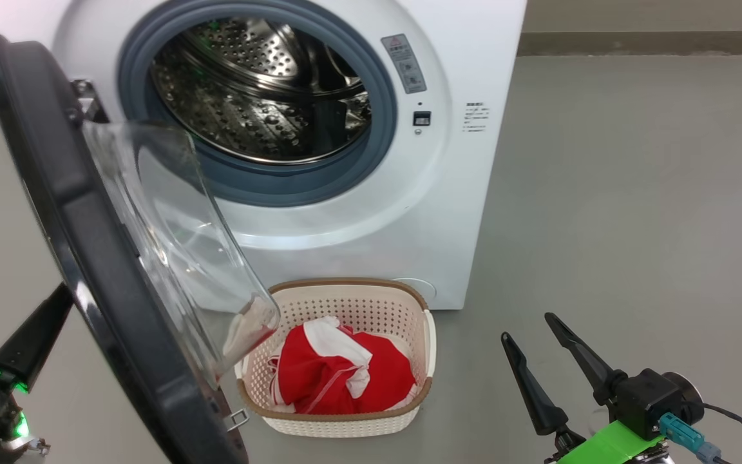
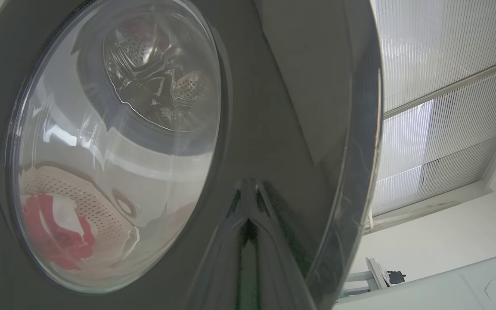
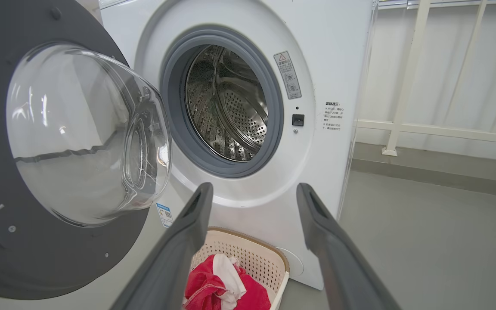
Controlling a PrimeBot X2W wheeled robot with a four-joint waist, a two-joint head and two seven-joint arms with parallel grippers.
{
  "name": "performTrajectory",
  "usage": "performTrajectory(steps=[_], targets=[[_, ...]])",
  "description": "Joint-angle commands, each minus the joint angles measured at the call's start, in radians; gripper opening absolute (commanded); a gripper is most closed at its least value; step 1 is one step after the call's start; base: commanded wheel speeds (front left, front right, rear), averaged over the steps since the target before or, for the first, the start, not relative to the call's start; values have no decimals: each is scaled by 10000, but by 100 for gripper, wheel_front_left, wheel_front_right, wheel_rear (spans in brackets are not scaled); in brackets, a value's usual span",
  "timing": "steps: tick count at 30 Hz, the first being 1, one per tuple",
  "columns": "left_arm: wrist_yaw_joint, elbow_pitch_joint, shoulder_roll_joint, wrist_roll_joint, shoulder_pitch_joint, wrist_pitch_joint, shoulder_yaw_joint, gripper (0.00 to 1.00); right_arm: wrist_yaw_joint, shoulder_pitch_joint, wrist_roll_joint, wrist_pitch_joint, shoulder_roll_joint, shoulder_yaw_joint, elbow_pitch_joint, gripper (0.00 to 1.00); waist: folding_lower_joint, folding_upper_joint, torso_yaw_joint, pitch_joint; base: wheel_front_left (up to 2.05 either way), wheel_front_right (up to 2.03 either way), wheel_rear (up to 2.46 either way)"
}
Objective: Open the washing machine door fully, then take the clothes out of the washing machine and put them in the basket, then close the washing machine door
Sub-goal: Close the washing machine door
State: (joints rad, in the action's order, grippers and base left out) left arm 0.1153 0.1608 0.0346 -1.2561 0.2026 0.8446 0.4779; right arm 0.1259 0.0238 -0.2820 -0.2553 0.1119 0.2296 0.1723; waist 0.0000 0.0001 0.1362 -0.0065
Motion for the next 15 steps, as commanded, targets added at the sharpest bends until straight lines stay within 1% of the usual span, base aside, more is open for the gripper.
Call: performTrajectory(steps=[1, 6, 15], targets=[[1, 417, 158, -126, 78, -1, 47, 0, 48, 410, -11, -65, 77, 132, -213, 100, 0, -1, -220, -4, 0, 0, 0], [7, 435, 157, -221, -16, -142, -48, 0, 48, 422, -19, -65, 93, 141, -193, 100, 0, -1, -478, -28, 0, 0, 0], [-25, 474, 157, -344, -155, -334, -215, 0, 48, 402, -31, -65, 114, 142, -198, 100, 0, -1, -620, -38, 0, 0, 0]])
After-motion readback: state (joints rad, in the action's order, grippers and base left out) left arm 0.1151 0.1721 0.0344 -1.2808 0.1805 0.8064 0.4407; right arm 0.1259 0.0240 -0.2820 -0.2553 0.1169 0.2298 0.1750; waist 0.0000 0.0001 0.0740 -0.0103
